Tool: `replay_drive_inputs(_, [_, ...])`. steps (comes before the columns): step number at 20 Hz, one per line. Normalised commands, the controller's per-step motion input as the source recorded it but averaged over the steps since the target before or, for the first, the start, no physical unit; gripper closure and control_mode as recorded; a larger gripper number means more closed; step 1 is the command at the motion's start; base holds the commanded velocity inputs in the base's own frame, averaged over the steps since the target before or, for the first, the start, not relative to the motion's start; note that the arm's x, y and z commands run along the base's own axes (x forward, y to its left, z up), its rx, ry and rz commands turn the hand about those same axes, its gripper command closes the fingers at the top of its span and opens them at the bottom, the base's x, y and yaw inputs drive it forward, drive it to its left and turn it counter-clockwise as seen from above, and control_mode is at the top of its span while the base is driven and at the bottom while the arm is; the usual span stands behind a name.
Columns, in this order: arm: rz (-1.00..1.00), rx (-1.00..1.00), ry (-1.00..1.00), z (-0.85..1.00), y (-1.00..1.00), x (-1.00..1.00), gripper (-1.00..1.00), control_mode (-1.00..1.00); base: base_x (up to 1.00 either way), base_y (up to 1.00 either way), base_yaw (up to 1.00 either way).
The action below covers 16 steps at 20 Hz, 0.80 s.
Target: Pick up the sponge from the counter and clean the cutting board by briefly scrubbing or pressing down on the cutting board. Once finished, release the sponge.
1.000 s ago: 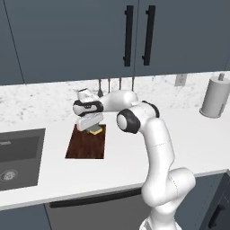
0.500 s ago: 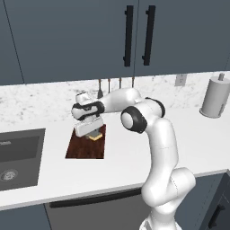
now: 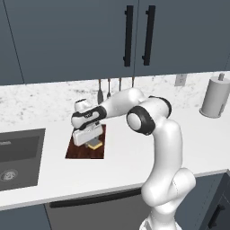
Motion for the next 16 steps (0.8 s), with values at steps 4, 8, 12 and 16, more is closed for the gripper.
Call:
replay_drive_inputs(4, [0.00,0.00,0.00,-0.16,0.40,-0.45,1.00,-1.00,0.00,0.00,0.00])
replay_drive_inputs(8, [0.00,0.00,0.00,-0.10,0.43,-0.29,1.00,-1.00,0.00,0.00,0.00])
replay_drive_inputs(12, [0.00,0.00,0.00,-0.09,0.46,-0.18,1.00,-1.00,0.00,0.00,0.00])
replay_drive_inputs(16, [0.00,-0.03,0.00,-0.13,0.58,-0.09,1.00,-1.00,0.00,0.00,0.00])
